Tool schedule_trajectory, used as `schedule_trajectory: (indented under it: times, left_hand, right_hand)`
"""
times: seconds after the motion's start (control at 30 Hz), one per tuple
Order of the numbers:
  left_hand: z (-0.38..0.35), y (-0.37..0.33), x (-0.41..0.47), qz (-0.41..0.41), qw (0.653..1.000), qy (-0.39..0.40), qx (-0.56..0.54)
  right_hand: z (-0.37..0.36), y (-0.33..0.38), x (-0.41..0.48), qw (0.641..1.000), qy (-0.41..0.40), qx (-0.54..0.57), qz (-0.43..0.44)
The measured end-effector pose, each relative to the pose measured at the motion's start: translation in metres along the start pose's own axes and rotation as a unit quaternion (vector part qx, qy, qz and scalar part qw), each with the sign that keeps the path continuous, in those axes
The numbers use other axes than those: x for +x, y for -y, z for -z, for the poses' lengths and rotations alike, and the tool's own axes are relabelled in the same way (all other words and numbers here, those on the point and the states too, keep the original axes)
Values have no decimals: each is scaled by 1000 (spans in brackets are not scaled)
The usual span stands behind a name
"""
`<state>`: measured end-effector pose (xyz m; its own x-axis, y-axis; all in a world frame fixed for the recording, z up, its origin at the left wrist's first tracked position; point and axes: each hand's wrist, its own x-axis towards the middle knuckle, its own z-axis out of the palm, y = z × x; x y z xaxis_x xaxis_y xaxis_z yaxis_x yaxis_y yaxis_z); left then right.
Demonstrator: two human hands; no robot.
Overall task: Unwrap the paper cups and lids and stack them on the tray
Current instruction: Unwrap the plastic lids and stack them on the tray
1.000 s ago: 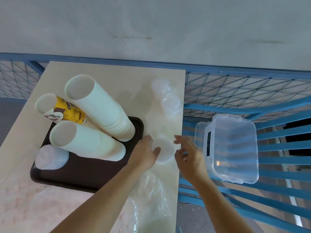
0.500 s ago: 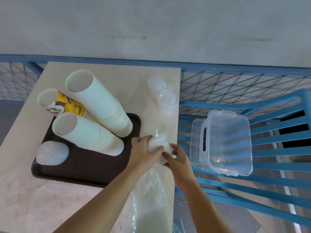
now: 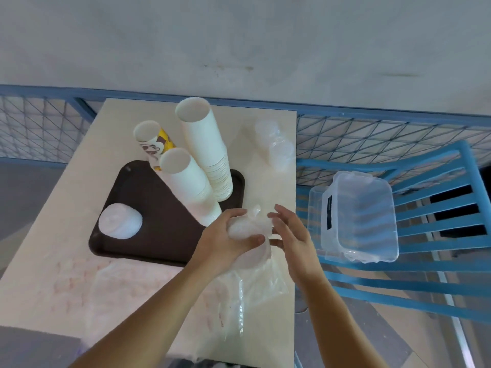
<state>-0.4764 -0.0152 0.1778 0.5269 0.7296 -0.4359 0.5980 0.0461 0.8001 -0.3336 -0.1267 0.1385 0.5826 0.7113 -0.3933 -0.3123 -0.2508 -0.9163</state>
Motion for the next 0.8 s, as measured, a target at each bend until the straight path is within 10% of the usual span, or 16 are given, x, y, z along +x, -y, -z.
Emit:
schedule_trajectory:
  times: [0.8]
  left_hand:
    - [200,121,-91,-92,991,11,101]
  right_hand:
    - [-175,2,-102,906,-48,-392,155]
